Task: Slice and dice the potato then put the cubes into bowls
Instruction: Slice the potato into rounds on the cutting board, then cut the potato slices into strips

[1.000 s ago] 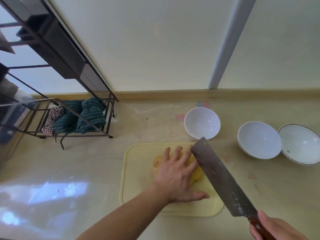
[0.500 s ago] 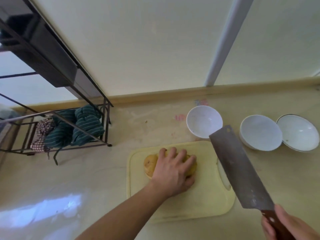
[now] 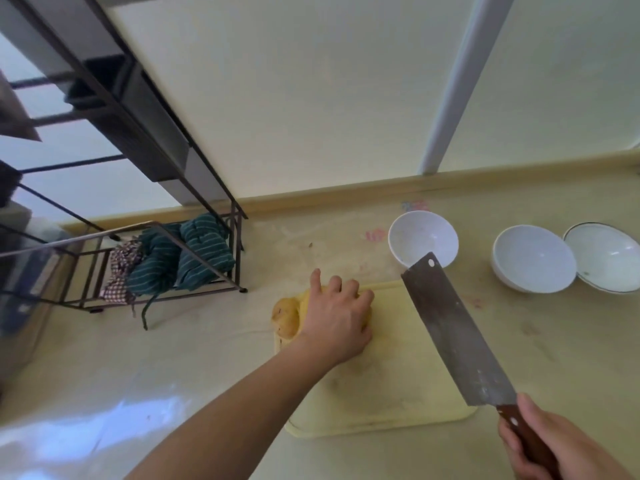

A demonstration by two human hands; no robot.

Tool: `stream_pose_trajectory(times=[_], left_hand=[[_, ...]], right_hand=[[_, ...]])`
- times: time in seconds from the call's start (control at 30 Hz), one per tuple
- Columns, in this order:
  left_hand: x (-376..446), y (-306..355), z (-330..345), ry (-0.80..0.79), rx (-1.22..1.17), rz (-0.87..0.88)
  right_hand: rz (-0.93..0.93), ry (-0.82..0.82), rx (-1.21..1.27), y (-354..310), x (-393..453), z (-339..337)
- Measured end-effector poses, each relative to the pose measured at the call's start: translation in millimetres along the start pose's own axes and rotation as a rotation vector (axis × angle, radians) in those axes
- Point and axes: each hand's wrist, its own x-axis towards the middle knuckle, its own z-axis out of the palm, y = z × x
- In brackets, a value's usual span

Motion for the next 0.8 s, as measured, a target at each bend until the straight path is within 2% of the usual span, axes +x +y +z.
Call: stream_pose_trajectory(times=[0.1,0.4,0.6,0.8], left_hand=[[5.6,9.5,-6.2,-0.027,-0.005,0.024],[23.0,20.8,3.2,0.088,-0.220,0.096],[27.5,24.3,-9.4,0.007,-0.197,0.012],[22.8,25.8,-11.8,0.022,-0.352,0.015]], right_hand=[[-0.022,-0.008,-0.024,-5.7,5.9,-0.4],[-0.025,-0.063,0.074,-8.1,-1.2,-11.5],[-0.028,-0.090,0.045,-11.8,-0.2,-21.3],[0.038,-0.133,0.089,-12.4,3.4,-26.3]])
